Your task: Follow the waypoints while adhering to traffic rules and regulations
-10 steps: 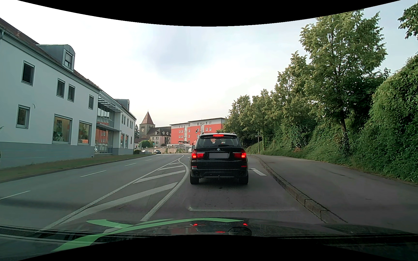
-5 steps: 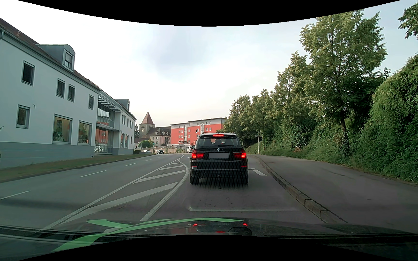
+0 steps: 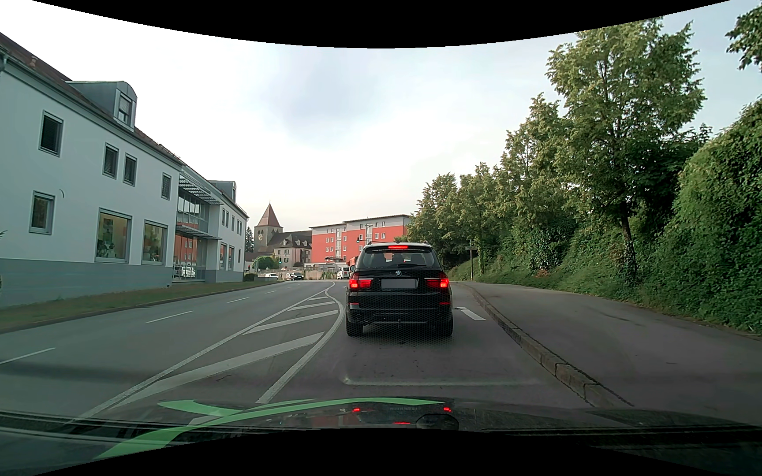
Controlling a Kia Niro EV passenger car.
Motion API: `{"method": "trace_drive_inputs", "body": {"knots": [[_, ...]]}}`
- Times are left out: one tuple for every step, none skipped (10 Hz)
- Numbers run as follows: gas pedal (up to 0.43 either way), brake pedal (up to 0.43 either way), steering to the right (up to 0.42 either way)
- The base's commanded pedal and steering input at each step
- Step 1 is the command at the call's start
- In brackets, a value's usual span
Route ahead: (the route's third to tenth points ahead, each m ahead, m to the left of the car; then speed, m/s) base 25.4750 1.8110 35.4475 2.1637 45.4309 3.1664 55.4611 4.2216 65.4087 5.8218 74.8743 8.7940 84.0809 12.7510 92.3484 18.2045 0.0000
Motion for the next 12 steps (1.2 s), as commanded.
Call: {"method": "trace_drive_inputs", "body": {"knots": [[0.0, 0.305, -0.004], [0.0, 0.299, -0.004], [0.0, 0.299, -0.004], [0.0, 0.305, -0.004], [0.0, 0.299, -0.004], [0.0, 0.299, -0.004], [0.0, 0.299, -0.004], [0.0, 0.299, -0.004], [0.0, 0.305, -0.004], [0.0, 0.299, -0.004], [0.0, 0.299, -0.004], [0.0, 0.299, -0.004]]}}
